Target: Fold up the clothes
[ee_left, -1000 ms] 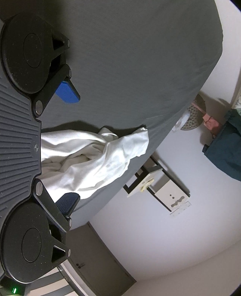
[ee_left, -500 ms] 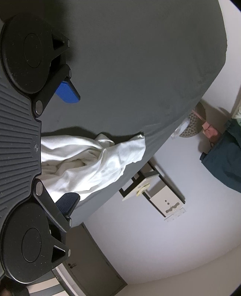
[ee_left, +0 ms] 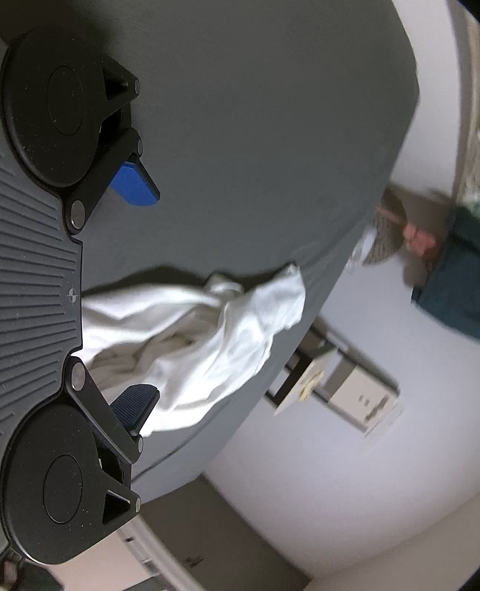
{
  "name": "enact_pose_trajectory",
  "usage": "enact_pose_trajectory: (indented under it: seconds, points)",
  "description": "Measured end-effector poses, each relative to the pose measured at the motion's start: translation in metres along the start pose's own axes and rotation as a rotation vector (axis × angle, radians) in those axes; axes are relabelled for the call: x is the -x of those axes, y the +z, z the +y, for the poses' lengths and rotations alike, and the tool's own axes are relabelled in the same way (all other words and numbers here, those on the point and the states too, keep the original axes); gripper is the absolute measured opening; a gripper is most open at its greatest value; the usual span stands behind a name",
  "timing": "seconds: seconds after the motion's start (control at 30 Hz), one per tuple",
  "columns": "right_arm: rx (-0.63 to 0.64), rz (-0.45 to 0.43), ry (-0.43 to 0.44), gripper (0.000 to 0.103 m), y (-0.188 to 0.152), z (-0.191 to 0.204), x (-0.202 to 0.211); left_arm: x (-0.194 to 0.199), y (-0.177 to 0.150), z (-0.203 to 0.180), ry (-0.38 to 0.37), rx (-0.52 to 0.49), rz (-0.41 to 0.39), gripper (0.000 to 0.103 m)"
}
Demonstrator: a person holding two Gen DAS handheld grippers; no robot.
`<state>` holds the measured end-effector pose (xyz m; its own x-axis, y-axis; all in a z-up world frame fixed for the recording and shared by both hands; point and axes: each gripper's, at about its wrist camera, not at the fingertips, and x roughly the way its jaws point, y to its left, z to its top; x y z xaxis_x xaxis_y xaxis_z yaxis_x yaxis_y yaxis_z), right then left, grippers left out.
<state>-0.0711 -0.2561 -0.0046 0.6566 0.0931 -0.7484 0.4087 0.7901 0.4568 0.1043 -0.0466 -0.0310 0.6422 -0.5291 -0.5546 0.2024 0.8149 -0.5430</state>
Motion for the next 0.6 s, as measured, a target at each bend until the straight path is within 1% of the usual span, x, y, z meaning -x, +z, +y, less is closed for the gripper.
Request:
enact_pose_trajectory:
  seconds: [0.03,0.07,0.1,0.17,0.2,0.23,0.27,0.3,0.33,0.37,0.4,0.47,0.53,0.57,0.6]
  points:
    - [-0.026,0.011,0.036,0.012,-0.004,-0.005,-0.001,0.000,0.000,-0.002,-0.025,-0.005,0.008,0.103]
    - [-0.044,-0.006,0.062,0.005,-0.006,-0.005,0.000,0.000,-0.001,-0.003,-0.049,-0.010,0.016,0.103]
    - [-0.047,-0.069,0.070,0.005,-0.006,0.001,0.008,0.000,-0.001,-0.004,-0.073,-0.013,0.023,0.103]
    - [-0.055,-0.191,0.104,0.005,-0.004,0.015,0.022,0.001,0.000,-0.001,-0.094,0.028,0.021,0.103]
    - [-0.069,-0.240,0.160,0.005,-0.004,0.025,0.030,0.004,0.002,0.003,-0.091,0.058,0.009,0.103]
    - [-0.067,-0.273,0.238,0.005,-0.005,0.037,0.036,0.007,0.004,0.007,-0.088,0.087,-0.002,0.103]
    - [-0.039,-0.278,0.352,0.005,-0.007,0.053,0.042,0.009,0.005,0.011,-0.085,0.116,-0.014,0.103]
    - [0.017,-0.262,0.458,0.005,-0.012,0.072,0.045,0.013,0.007,0.015,-0.081,0.143,-0.025,0.103]
    - [0.121,-0.209,0.548,0.005,-0.021,0.094,0.046,0.017,0.010,0.017,-0.079,0.138,-0.038,0.103]
    - [0.236,-0.145,0.612,0.005,-0.031,0.117,0.045,0.022,0.012,0.020,-0.076,0.133,-0.051,0.103]
    - [0.349,-0.085,0.609,0.005,-0.044,0.135,0.042,0.027,0.014,0.023,-0.073,0.128,-0.063,0.103]
    - [0.495,-0.045,0.523,0.005,-0.069,0.151,0.032,0.036,0.019,0.029,-0.067,0.118,-0.087,0.103]
    - [0.639,-0.006,0.433,0.010,-0.095,0.167,0.021,0.040,0.021,0.033,-0.040,0.102,-0.057,0.103]
    - [0.710,0.014,0.387,0.016,-0.107,0.175,0.016,0.039,0.019,0.033,-0.023,0.097,-0.028,0.103]
    - [0.753,0.021,0.357,0.027,-0.116,0.179,0.013,0.038,0.018,0.034,-0.006,0.092,0.002,0.103]
